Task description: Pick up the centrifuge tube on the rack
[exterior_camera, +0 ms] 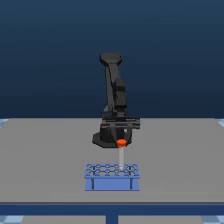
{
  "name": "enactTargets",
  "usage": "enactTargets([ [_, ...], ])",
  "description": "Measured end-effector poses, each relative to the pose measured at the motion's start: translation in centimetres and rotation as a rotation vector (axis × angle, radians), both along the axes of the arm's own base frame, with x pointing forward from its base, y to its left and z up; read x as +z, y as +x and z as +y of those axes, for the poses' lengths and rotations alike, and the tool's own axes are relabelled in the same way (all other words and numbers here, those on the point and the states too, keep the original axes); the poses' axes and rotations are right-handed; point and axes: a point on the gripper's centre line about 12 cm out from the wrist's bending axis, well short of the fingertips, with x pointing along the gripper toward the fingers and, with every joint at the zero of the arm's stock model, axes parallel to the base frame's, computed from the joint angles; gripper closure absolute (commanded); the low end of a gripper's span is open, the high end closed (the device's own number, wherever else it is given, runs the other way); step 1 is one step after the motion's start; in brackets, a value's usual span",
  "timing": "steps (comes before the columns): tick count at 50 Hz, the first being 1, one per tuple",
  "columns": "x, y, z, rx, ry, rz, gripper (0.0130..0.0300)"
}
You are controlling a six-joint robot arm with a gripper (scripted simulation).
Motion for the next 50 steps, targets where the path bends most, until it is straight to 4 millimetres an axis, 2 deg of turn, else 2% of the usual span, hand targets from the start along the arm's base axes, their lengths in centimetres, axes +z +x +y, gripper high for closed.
enactTargets([
  [50,3.1,0.0,0.1,0.006,0.003,-0.002,0.03],
])
